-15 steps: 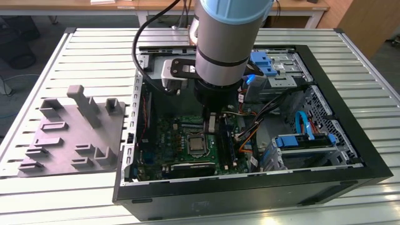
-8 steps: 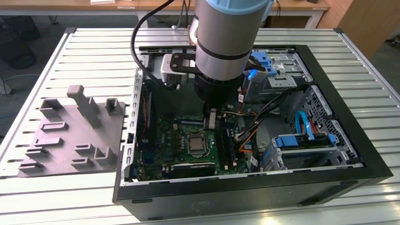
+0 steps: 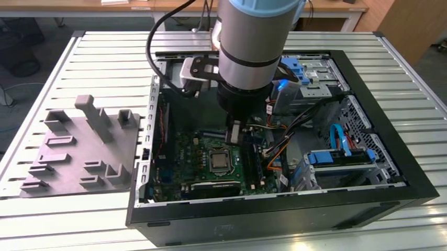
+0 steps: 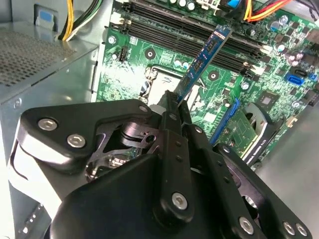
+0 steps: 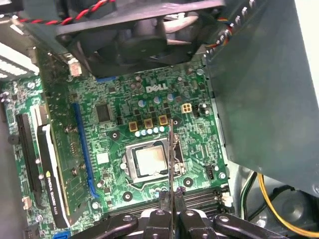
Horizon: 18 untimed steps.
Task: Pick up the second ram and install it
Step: 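Insert the second ram into the second slot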
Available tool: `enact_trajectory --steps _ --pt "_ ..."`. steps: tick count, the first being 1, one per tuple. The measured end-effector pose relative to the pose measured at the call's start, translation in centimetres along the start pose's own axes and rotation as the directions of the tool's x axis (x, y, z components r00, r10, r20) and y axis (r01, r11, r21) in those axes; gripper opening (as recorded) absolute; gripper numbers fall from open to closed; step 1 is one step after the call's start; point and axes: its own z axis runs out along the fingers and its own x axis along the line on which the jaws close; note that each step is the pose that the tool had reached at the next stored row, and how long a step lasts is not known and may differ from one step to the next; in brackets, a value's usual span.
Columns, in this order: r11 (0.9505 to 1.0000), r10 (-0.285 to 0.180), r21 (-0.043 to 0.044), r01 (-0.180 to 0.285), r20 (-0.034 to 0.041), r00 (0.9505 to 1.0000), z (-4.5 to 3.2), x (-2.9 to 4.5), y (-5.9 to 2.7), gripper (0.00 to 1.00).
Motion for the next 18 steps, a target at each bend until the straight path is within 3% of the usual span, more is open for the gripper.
enact_trajectory --steps 7,18 --pt "0.9967 0.081 0.0054 -0.081 0.0036 0.9967 0.01 0.0 0.0 0.14" --pt "0.983 0.183 0.0117 -0.183 0.0087 0.9831 0.02 0.0 0.0 0.14"
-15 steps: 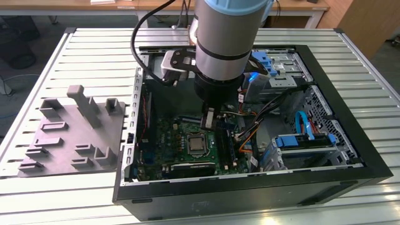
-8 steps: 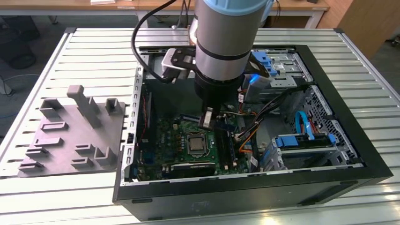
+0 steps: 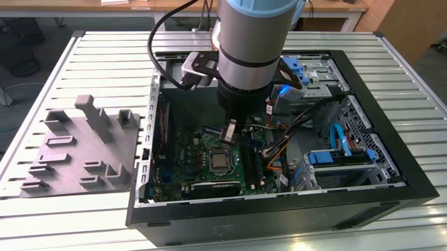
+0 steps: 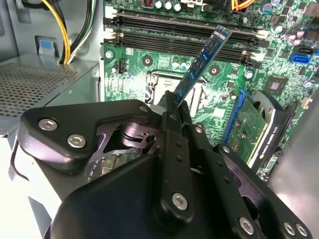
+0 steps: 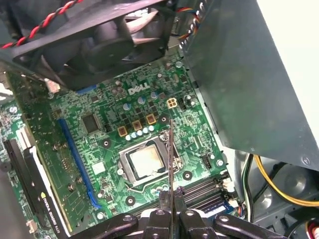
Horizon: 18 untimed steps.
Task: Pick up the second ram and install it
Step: 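Insert the second ram into the second slot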
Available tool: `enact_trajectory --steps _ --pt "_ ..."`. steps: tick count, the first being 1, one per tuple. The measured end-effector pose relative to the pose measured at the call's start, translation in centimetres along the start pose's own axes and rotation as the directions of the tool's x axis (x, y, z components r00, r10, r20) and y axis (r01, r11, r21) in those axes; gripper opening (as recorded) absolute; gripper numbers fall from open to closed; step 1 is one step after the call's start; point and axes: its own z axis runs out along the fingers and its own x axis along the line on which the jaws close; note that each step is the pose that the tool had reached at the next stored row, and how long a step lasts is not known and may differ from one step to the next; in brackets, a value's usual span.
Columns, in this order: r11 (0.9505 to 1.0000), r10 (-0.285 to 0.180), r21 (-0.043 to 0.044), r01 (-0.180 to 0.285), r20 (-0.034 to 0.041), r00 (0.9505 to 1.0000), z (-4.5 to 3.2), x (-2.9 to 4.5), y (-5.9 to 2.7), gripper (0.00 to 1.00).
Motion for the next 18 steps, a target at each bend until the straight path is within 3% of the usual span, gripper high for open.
enact_trajectory --steps 9,18 --pt "0.9972 0.074 0.005 -0.074 0.0032 0.9972 0.01 0.0 0.0 0.14" --pt "0.9892 0.146 0.0095 -0.146 0.0068 0.9893 0.02 0.0 0.0 0.14"
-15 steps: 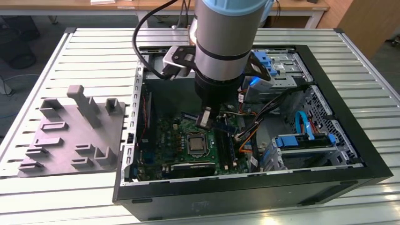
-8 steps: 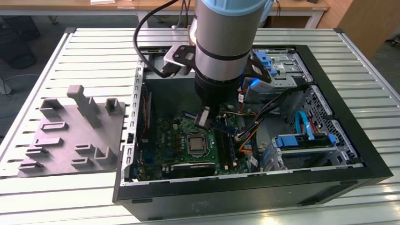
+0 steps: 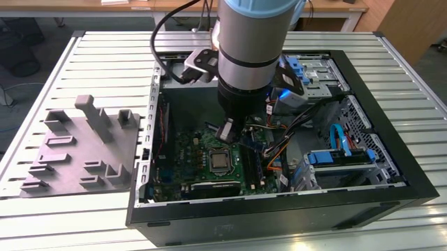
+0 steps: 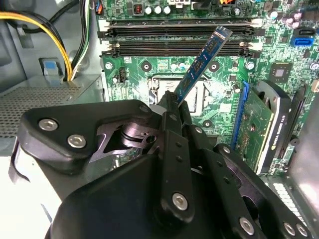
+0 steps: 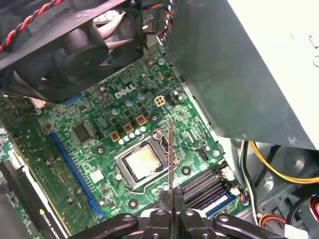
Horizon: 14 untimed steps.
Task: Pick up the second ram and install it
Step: 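Insert the second ram into the second slot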
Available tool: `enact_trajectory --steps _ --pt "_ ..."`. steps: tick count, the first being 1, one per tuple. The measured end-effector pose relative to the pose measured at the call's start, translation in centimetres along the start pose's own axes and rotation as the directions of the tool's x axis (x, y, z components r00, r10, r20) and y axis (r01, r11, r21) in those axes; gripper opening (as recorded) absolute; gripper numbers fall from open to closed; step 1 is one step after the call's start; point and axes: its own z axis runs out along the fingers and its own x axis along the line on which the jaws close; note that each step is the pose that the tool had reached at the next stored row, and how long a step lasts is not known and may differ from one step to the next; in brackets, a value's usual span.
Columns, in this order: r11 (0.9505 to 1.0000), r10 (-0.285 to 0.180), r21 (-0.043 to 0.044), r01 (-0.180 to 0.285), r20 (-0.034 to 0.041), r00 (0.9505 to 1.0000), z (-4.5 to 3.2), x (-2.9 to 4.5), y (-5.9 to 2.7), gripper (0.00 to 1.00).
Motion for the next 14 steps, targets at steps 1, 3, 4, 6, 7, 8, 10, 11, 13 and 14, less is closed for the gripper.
enact_trajectory --steps 1,3,4,6,7,8,10,11,13,14 --pt "1.0 0.008 0.0005 -0.008 0.0003 1.0 0.0 0.0 0.0 0.14" --pt "0.9997 0.023 0.0015 -0.023 0.001 0.9997 0.0 0.0 0.0 0.14" --pt "0.9995 0.031 0.0021 -0.031 0.0013 0.9995 0.0 0.0 0.0 0.14" --pt "0.9989 0.046 0.003 -0.046 0.002 0.999 0.0 0.0 0.0 0.14" --pt "0.9986 0.054 0.0035 -0.054 0.0023 0.9986 0.0 0.0 0.0 0.14" --pt "0.9981 0.061 0.004 -0.061 0.0026 0.9981 0.0 0.0 0.0 0.14" --pt "0.9972 0.075 0.005 -0.075 0.0033 0.9972 0.0 0.0 0.0 0.14" --pt "0.9966 0.082 0.0054 -0.082 0.0036 0.9966 0.01 0.0 0.0 0.14" --pt "0.9954 0.096 0.0063 -0.096 0.0043 0.9954 0.01 0.0 0.0 0.14" --pt "0.9947 0.103 0.0067 -0.103 0.0046 0.9947 0.01 0.0 0.0 0.14"
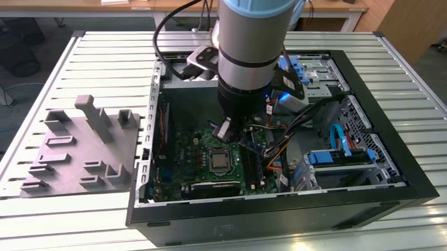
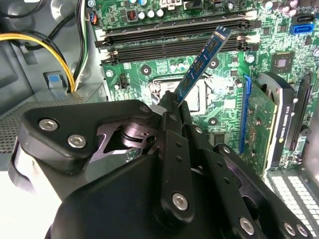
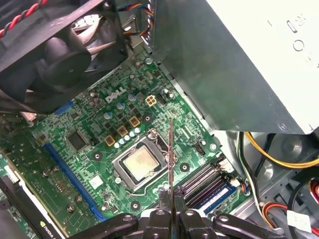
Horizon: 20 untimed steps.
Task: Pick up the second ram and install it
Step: 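Insert the second ram into the second slot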
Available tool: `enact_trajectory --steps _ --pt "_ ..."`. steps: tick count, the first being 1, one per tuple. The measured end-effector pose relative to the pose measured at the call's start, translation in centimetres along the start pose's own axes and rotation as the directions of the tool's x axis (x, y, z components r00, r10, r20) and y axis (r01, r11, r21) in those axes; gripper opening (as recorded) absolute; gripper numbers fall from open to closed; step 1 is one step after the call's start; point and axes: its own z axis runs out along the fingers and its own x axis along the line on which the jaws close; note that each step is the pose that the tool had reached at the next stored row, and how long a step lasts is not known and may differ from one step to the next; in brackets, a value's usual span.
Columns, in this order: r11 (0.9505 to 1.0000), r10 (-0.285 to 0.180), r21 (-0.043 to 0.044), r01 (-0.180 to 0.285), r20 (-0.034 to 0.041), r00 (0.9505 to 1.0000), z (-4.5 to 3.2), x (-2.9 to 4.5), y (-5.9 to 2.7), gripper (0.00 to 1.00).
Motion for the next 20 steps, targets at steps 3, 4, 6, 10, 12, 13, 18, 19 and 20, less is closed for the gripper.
enact_trajectory --steps 3,4,6,10,12,13,18,19,20 --pt "0.9998 0.02 0.0013 -0.02 0.0008 0.9998 0.0 0.0 0.0 0.14" --pt "0.9996 0.027 0.0018 -0.027 0.0011 0.9996 0.0 0.0 0.0 0.14" --pt "0.9992 0.04 0.0027 -0.04 0.0018 0.9992 0.01 0.0 0.0 0.14" --pt "0.9979 0.065 0.0043 -0.065 0.0028 0.9979 0.01 0.0 0.0 0.14" --pt "0.9971 0.076 0.005 -0.076 0.0033 0.9971 0.01 0.0 0.0 0.14" --pt "0.9967 0.081 0.0054 -0.081 0.0036 0.9967 0.01 0.0 0.0 0.14" --pt "0.9944 0.105 0.0069 -0.105 0.0047 0.9944 0.01 0.0 0.0 0.14" --pt "0.9939 0.11 0.0072 -0.11 0.0049 0.9939 0.01 0.0 0.0 0.14" --pt "0.9934 0.115 0.0075 -0.115 0.0052 0.9934 0.01 0.0 0.0 0.14"
